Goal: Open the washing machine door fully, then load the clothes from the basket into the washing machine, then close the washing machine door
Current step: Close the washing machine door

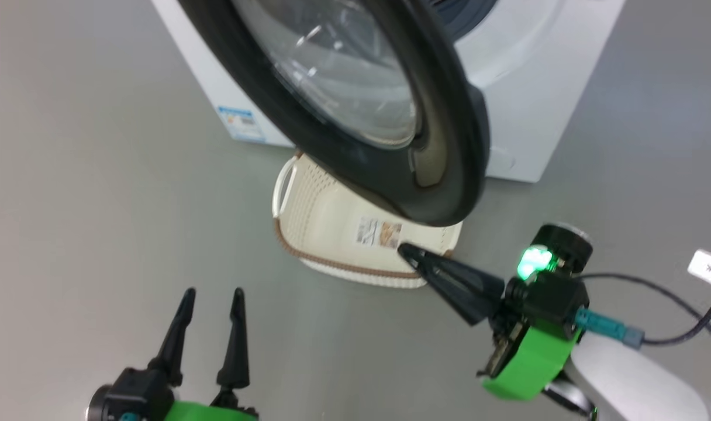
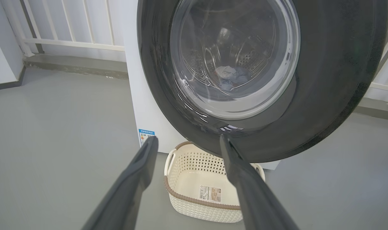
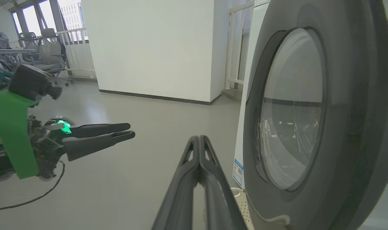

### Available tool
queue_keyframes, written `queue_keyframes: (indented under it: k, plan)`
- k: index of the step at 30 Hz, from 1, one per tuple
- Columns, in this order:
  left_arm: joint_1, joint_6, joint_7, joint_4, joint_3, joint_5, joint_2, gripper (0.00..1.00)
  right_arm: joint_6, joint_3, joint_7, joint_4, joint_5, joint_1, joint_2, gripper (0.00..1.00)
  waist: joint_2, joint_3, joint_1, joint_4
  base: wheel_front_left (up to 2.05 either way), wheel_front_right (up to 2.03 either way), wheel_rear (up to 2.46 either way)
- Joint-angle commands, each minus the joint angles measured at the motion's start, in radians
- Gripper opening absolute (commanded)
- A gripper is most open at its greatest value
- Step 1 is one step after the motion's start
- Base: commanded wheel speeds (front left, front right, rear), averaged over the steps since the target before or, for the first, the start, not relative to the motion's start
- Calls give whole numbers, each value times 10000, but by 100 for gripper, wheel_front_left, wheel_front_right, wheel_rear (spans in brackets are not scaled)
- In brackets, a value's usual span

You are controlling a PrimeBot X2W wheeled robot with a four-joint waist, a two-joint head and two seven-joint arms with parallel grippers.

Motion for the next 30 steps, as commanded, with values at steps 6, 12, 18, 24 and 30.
queue_keyframes:
  k: [6, 12, 18, 24, 30]
  plan:
    - [-672, 159, -93, -280, -103, -296, 64, 100, 16, -514, -46, 539, 214, -693, 83, 0, 0, 1207, 0, 770, 0, 0, 0]
    - [-918, 166, -93, -231, -283, -439, 64, 100, 16, -2001, -46, 1790, -108, -1267, 473, 0, 0, 1603, 0, 774, 0, 0, 0]
    - [-1161, 127, -93, -178, -507, -521, 64, 100, 16, -2901, -46, 2411, -404, -2155, 698, 0, 0, 1993, 0, 705, 0, 0, 0]
    - [-1426, 142, -93, -170, -752, -626, 64, 100, 16, -3655, -46, 2995, -437, -3157, 810, 0, 0, 2453, 0, 640, 0, 0, 0]
    - [-1842, 147, -93, -203, -1038, -780, 64, 100, 16, -4056, -33, 3787, -515, -4679, 742, 0, 0, 3111, 0, 678, 0, 0, 0]
